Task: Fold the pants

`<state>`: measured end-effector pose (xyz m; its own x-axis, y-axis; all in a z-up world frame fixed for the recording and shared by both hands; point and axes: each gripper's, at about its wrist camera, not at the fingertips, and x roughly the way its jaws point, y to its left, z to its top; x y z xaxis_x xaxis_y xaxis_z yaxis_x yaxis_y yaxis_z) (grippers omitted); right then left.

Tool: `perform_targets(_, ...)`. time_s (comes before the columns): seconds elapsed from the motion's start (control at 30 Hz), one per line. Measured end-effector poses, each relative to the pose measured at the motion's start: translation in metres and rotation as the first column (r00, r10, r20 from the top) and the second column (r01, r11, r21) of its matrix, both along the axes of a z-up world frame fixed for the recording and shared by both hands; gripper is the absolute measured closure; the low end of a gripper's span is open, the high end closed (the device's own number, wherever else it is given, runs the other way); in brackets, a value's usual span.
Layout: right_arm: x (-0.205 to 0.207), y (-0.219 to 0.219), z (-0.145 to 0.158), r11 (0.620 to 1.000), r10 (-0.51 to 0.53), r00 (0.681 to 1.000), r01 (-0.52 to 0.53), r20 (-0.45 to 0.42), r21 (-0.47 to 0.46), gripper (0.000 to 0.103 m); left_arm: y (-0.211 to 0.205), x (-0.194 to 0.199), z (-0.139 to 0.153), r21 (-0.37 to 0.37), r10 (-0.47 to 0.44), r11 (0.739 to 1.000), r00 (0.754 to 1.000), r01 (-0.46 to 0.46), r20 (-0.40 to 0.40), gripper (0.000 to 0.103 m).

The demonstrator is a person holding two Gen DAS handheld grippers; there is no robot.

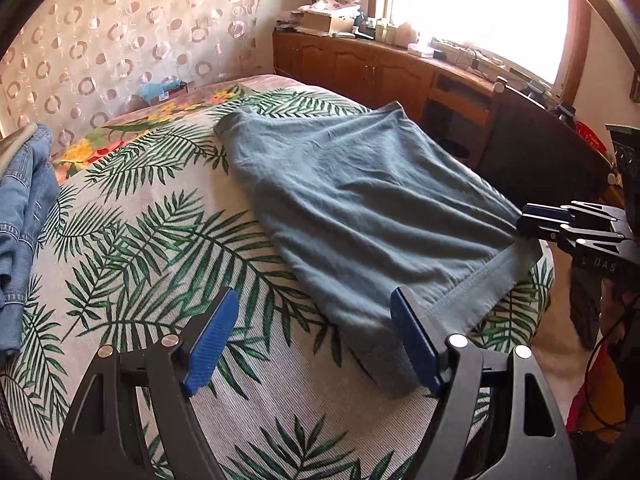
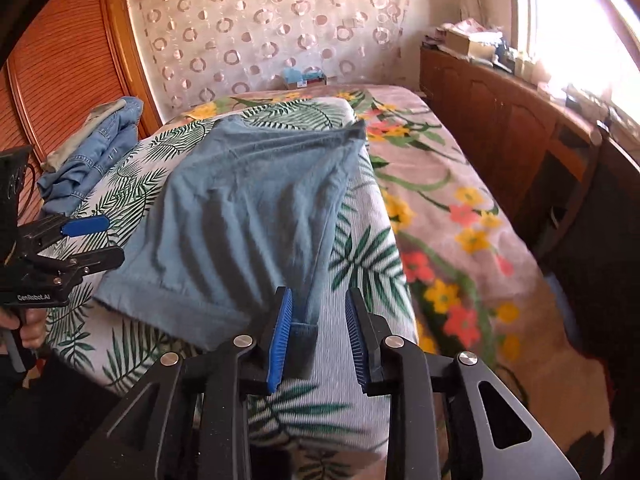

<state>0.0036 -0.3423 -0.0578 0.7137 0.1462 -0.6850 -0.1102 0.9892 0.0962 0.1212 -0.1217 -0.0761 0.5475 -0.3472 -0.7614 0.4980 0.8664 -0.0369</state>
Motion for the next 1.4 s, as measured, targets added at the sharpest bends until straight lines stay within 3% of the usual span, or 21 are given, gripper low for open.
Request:
perform_targets(0.27,-0.009,0.007,0.0,1.0,0.023,1.0,-0.023,-0.018,0.015,0.075,0.0,0.003,-0.009,-0.001,0.003,1.0,1.0,-0.003,-0.023,0.024)
perform_targets(0.3,-0.009,0.007,-0.001,1.0,0.024,0.999,-0.024,-0.024,0.015,0.076,0.0,0.003,-0.01,0.0,0.003,1.0,1.0,-0.003,-0.024,0.024)
perform_targets(0.37,-0.011,0.006,0.0,1.0,0.025,1.0,-0.025,-0.013,0.017,0.089,-0.001,0.003,-0.012,0.005,0.001,1.0,1.0,-0.001,-0.028,0.024)
perform_targets(0.47,-0.018,0.006,0.01,0.999,0.046,0.999,-0.046,0.012,0.023,0.093,0.0,0.003,-0.014,-0.003,-0.001,1.0,0.999,0.001,-0.032,0.024)
perform_targets(0.73,-0.022,0.01,0.0,0.999,0.033,0.999,-0.033,-0.021,-0.007,0.093,0.001,0.003,-0.016,-0.017,0.002,1.0,0.999,-0.002,-0.037,0.023)
perform_targets(1.1,-0.024,0.004,0.014,0.999,-0.01,0.999,0.009,0.032,0.033,0.071,0.001,0.003,-0.016,-0.022,0.01,1.0,1.0,-0.011,-0.028,0.022)
perform_targets(1.4,-0.015,0.011,-0.007,0.998,-0.013,1.0,0.013,0.007,0.056,0.069,0.002,0.001,-0.016,-0.02,0.019,1.0,1.0,-0.02,-0.023,0.021)
